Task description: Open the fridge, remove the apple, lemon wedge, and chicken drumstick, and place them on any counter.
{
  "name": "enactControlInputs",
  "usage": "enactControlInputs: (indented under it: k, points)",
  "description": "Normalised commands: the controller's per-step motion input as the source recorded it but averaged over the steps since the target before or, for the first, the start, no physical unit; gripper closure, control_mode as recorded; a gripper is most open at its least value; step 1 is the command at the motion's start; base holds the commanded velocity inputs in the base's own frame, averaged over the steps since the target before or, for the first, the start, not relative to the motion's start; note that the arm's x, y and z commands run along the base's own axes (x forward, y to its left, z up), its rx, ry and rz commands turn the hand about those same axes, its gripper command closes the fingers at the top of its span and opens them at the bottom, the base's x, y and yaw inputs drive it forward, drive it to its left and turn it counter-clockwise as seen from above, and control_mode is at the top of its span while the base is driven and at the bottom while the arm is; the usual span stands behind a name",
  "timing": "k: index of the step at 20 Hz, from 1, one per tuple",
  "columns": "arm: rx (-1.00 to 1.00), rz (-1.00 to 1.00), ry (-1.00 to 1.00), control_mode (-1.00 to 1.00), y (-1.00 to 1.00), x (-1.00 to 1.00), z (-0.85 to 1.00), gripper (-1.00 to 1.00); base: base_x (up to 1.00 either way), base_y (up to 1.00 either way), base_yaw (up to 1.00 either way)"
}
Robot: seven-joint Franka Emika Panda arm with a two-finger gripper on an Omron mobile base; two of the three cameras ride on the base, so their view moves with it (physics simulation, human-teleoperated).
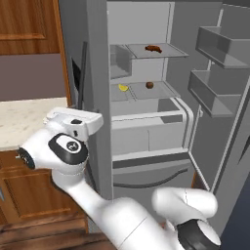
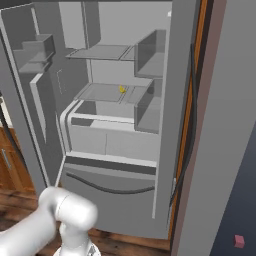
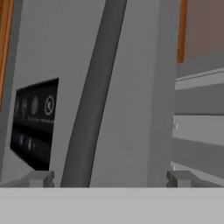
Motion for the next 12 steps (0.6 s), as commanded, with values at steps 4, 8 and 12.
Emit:
enactControlInputs:
  k: [4, 8, 12]
  points:
    - [-0.01, 0.38, -0.08, -1.00, 0.09, -1.00, -0.17, -1.00, 0.00, 0.00, 0.00]
    - [-0.06, 0.37, 0.00, -1.00, 0.28, -1.00, -0.03, -1.00, 0.00, 0.00, 0.00]
    - [-0.01, 0.09, -0.06, -1.00, 0.08, -1.00, 0.07, -1.00, 0.00, 0.00, 0.00]
